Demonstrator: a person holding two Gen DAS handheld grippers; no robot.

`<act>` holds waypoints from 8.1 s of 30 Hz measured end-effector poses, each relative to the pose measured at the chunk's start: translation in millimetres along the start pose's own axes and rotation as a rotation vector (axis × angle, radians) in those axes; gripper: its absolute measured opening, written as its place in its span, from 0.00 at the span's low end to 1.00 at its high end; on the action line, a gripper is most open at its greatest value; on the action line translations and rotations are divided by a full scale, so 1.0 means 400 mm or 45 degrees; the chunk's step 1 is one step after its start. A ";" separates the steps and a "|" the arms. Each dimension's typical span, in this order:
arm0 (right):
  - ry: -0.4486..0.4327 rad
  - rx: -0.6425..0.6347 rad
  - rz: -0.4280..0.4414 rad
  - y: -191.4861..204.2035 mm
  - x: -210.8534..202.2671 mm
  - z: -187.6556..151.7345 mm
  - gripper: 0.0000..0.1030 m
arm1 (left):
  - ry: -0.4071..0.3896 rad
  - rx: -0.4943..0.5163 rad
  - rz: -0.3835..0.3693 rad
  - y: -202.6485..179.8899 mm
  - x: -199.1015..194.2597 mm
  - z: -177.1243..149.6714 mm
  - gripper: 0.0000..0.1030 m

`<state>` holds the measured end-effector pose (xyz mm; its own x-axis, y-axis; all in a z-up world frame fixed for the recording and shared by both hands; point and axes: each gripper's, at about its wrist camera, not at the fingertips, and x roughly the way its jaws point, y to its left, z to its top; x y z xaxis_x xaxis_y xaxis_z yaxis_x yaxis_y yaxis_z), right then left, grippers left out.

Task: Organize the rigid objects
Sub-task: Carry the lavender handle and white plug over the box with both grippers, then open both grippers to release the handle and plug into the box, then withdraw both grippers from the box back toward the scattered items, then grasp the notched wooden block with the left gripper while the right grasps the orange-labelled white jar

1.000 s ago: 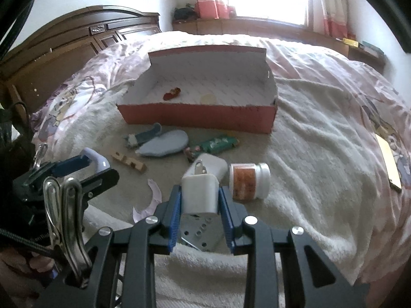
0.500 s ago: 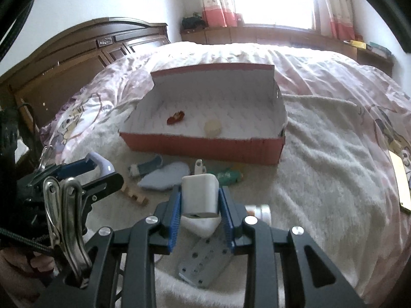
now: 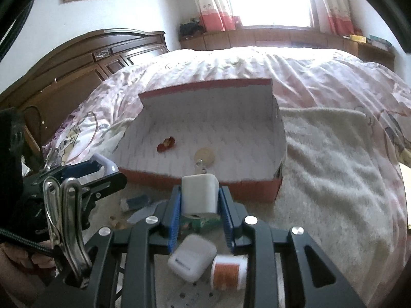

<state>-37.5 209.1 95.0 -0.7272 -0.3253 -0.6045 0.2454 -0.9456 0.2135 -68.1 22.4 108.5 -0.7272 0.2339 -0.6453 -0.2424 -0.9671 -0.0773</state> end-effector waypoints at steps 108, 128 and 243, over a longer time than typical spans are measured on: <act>0.065 0.093 -0.068 -0.105 0.098 0.090 0.51 | 0.178 0.038 0.043 -0.016 0.224 0.143 0.76; 0.114 0.126 -0.074 -0.097 0.039 0.014 0.51 | 0.161 -0.019 0.052 0.009 0.123 0.090 0.76; -0.055 0.101 -0.300 -0.062 -0.014 -0.258 0.46 | 0.064 -0.022 0.118 -0.007 0.005 -0.246 0.76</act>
<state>26.5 233.5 13.9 -0.7857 -0.0937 -0.6115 0.0158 -0.9912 0.1315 -5.6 15.5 32.7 -0.7126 0.1387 -0.6877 -0.1642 -0.9860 -0.0288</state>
